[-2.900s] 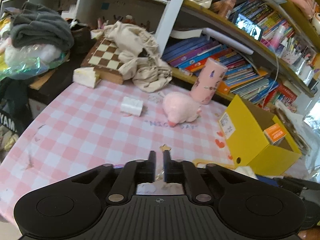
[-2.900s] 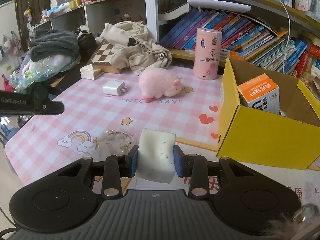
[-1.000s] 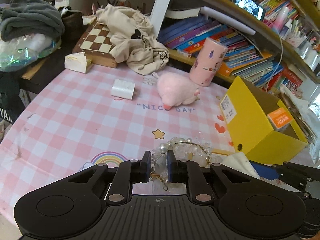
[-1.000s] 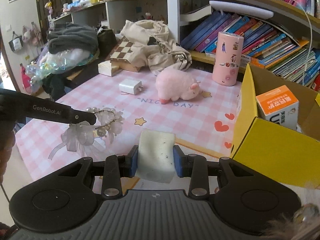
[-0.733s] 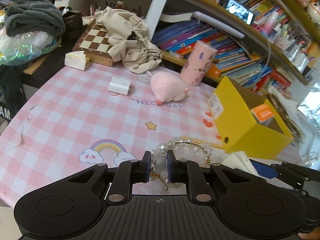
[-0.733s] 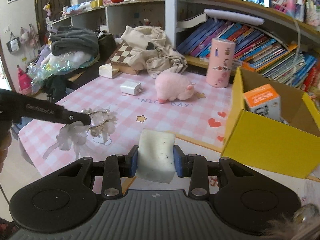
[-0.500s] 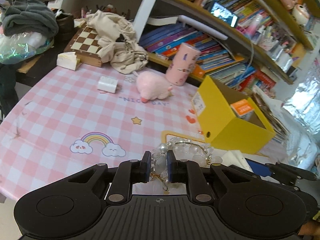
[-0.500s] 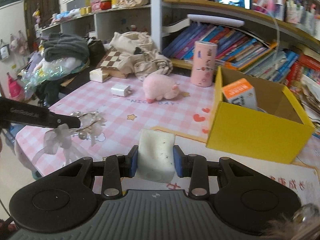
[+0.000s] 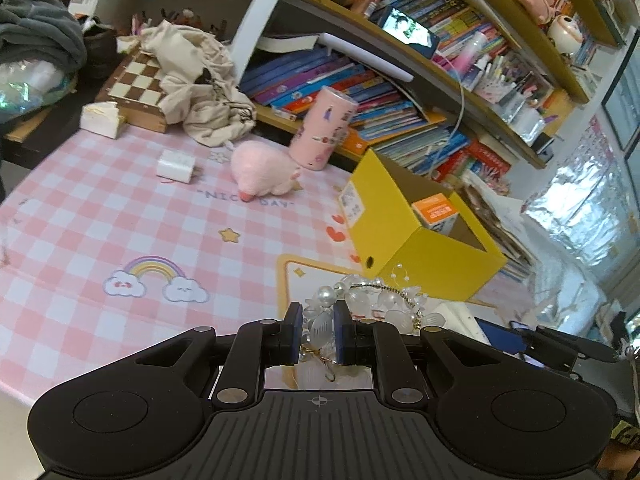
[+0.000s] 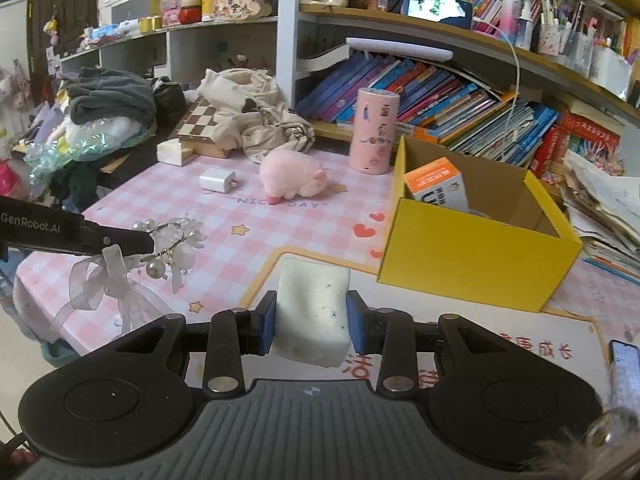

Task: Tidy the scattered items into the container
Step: 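Carry the cream cube and pearl bow with both grippers over the yellow box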

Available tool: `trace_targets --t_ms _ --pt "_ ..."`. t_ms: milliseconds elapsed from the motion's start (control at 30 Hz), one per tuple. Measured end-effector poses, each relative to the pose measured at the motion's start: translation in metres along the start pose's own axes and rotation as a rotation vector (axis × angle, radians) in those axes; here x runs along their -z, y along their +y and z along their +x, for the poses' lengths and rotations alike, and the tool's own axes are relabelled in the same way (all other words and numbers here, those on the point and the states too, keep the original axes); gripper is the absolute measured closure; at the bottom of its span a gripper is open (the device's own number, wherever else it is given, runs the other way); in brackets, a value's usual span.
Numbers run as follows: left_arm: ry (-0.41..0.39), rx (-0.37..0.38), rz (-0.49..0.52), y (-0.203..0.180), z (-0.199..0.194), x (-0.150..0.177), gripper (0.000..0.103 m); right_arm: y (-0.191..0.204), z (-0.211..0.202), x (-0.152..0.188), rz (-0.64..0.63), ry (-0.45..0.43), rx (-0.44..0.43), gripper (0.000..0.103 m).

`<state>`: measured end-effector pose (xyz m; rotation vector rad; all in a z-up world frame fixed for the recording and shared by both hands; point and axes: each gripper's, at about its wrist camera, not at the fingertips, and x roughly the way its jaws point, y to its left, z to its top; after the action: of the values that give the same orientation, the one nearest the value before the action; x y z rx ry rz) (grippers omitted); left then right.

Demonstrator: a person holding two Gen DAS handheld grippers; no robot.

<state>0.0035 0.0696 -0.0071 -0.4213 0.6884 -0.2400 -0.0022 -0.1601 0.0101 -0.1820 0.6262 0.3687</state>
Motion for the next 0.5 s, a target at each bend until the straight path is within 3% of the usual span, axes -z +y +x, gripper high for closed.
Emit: trace_targets --t_ms 500 --pt "0.076 0.105 0.067 -0.037 0.039 0.003 0.088 -0.037 -0.012 0.022 0.066 0.041 0.117 0.07"
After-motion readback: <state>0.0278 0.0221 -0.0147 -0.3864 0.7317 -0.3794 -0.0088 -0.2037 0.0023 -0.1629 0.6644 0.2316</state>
